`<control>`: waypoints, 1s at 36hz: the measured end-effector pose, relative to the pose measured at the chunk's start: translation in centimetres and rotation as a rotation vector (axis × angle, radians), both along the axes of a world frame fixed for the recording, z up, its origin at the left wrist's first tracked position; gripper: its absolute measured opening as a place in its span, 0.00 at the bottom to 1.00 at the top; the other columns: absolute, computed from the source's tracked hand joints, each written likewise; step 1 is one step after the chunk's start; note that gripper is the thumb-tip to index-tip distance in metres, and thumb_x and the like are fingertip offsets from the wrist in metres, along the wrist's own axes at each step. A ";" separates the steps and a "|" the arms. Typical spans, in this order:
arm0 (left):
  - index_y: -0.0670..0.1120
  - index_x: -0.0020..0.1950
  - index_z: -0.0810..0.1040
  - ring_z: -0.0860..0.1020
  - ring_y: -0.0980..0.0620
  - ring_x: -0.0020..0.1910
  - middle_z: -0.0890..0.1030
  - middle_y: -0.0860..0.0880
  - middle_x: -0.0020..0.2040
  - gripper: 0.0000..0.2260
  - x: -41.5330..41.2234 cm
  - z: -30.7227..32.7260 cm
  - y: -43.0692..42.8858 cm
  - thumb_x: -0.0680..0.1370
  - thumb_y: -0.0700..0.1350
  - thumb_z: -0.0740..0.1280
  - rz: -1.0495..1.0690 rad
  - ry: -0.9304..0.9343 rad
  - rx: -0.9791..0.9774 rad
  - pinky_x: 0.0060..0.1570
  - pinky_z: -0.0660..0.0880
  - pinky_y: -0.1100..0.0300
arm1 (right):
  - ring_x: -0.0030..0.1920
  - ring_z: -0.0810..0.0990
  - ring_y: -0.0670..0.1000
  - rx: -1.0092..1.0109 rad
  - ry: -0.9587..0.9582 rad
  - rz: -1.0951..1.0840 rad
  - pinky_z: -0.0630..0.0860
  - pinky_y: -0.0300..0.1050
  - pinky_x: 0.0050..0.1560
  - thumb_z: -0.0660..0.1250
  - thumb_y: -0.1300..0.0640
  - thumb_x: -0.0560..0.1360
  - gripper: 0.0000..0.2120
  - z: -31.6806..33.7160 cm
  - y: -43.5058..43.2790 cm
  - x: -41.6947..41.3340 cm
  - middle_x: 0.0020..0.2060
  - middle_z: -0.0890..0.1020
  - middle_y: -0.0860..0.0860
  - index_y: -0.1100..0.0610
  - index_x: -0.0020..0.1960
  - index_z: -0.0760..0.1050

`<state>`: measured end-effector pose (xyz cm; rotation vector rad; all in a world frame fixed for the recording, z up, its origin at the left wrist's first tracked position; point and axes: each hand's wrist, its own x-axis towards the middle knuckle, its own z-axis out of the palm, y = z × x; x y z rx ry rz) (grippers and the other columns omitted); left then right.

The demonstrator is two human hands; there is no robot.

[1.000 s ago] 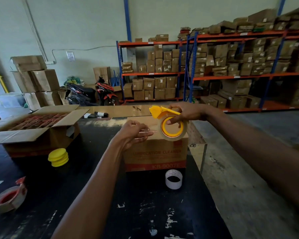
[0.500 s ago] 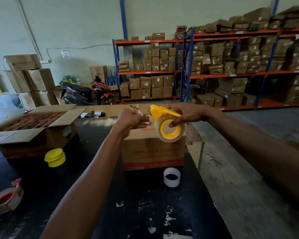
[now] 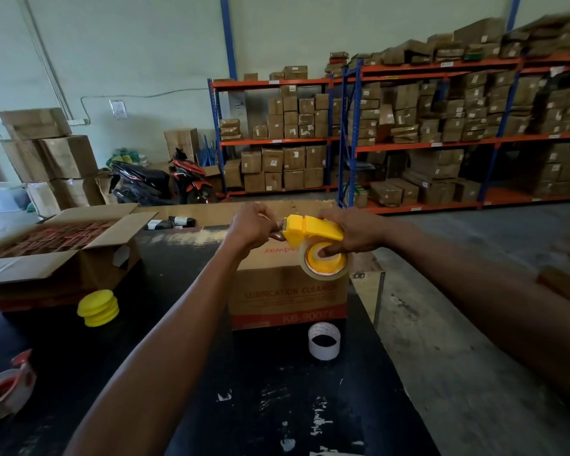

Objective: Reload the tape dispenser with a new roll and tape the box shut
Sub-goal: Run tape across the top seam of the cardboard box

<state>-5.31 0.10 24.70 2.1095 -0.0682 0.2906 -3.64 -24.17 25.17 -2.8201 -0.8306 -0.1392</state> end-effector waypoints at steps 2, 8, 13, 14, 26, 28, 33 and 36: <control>0.41 0.49 0.79 0.87 0.50 0.42 0.87 0.44 0.42 0.04 0.4 -0.3 -0.2 0.80 0.41 0.71 -0.043 0.006 -0.008 0.51 0.85 0.46 | 0.60 0.78 0.55 -0.027 -0.080 0.013 0.68 0.45 0.53 0.73 0.38 0.75 0.38 -0.3 0.1 -0.2 0.67 0.78 0.55 0.51 0.78 0.64; 0.40 0.54 0.77 0.83 0.56 0.35 0.84 0.44 0.42 0.04 1.2 -1.1 -0.5 0.82 0.40 0.70 -0.045 0.070 -0.051 0.39 0.80 0.60 | 0.46 0.79 0.53 -0.143 -0.317 -0.034 0.74 0.48 0.44 0.55 0.22 0.73 0.43 -2.0 0.2 0.0 0.52 0.83 0.55 0.50 0.77 0.65; 0.43 0.49 0.78 0.83 0.56 0.37 0.84 0.45 0.43 0.03 1.9 -1.7 -0.6 0.81 0.41 0.71 -0.026 0.090 -0.082 0.36 0.76 0.62 | 0.47 0.81 0.55 -0.127 -0.401 -0.025 0.77 0.55 0.52 0.44 0.19 0.72 0.46 -3.4 -0.2 0.6 0.52 0.84 0.56 0.49 0.78 0.63; 0.43 0.48 0.78 0.82 0.57 0.36 0.83 0.46 0.41 0.04 2.0 -1.7 -0.6 0.81 0.41 0.70 -0.027 0.099 -0.094 0.33 0.75 0.64 | 0.50 0.81 0.56 -0.126 -0.384 -0.027 0.76 0.57 0.56 0.47 0.20 0.73 0.45 -3.5 -0.2 0.7 0.54 0.84 0.57 0.49 0.78 0.62; 0.41 0.59 0.80 0.81 0.56 0.38 0.83 0.47 0.41 0.09 2.2 -2.3 -0.5 0.82 0.44 0.69 -0.043 0.145 -0.122 0.33 0.69 0.61 | 0.51 0.82 0.56 -0.184 -0.350 -0.034 0.77 0.55 0.55 0.52 0.26 0.78 0.40 -3.2 0.7 1.1 0.56 0.84 0.58 0.49 0.82 0.59; 0.39 0.59 0.82 0.81 0.56 0.38 0.83 0.47 0.41 0.10 2.1 -2.3 -0.3 0.82 0.44 0.69 -0.039 0.171 -0.090 0.32 0.69 0.63 | 0.56 0.81 0.58 -0.179 -0.311 -0.031 0.76 0.53 0.57 0.54 0.27 0.78 0.40 -3.0 0.8 1.1 0.60 0.82 0.59 0.48 0.83 0.58; 0.34 0.54 0.84 0.77 0.62 0.23 0.84 0.45 0.39 0.12 1.9 -2.2 -0.2 0.82 0.43 0.68 -0.012 0.191 -0.017 0.21 0.68 0.70 | 0.61 0.79 0.57 -0.118 -0.241 0.026 0.73 0.51 0.58 0.60 0.29 0.78 0.39 -2.3 0.3 1.0 0.67 0.80 0.58 0.46 0.83 0.59; 0.40 0.47 0.84 0.75 0.59 0.24 0.84 0.44 0.38 0.10 2.2 -1.8 -0.4 0.83 0.44 0.68 0.021 0.160 -0.013 0.26 0.69 0.65 | 0.59 0.79 0.56 -0.065 -0.262 0.055 0.67 0.46 0.51 0.62 0.31 0.78 0.39 -2.5 -0.1 1.1 0.67 0.80 0.58 0.47 0.83 0.60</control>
